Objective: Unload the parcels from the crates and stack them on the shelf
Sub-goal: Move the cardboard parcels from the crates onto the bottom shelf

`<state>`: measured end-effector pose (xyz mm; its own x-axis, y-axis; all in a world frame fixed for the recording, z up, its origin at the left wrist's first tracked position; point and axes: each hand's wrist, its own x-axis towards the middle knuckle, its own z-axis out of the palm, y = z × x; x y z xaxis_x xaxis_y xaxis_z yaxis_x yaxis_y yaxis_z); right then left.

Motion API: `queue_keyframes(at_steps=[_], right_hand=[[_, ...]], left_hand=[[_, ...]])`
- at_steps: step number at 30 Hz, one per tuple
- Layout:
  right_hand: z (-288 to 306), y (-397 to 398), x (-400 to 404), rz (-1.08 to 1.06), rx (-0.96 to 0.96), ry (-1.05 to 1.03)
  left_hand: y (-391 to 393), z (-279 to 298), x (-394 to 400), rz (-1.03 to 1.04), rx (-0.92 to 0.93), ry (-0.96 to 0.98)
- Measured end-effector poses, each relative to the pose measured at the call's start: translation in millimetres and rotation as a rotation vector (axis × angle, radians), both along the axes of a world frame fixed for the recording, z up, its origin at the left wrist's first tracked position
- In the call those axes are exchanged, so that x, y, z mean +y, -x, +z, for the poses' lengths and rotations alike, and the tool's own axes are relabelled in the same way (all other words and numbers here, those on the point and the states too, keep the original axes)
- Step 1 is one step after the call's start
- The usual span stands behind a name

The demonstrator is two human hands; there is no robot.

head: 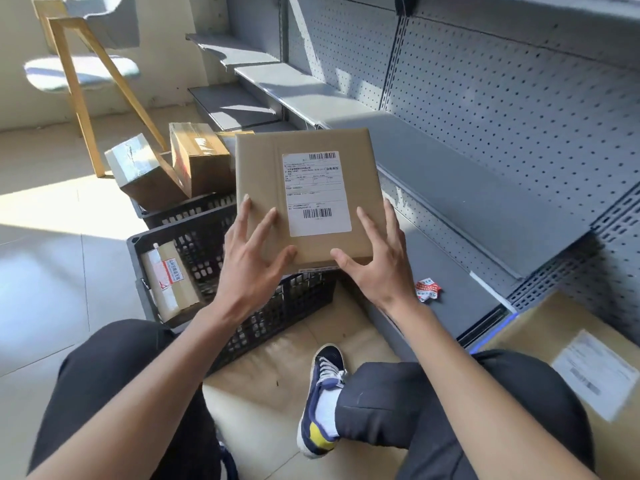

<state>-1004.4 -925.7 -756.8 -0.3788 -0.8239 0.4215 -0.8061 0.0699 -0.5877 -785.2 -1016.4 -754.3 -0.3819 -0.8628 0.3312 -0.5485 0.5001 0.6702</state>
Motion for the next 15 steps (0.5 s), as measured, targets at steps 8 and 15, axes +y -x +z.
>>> queue_keyframes(at_steps=[8,15], right_hand=[[28.3,33.9,70.0,-0.156,-0.009,0.089],[44.2,65.8,137.9,-0.354,0.008,0.053]], left_hand=[[52.8,41.6,35.8,-0.139,0.025,0.089],[117.0,53.7,65.1,-0.349,0.045,0.079]])
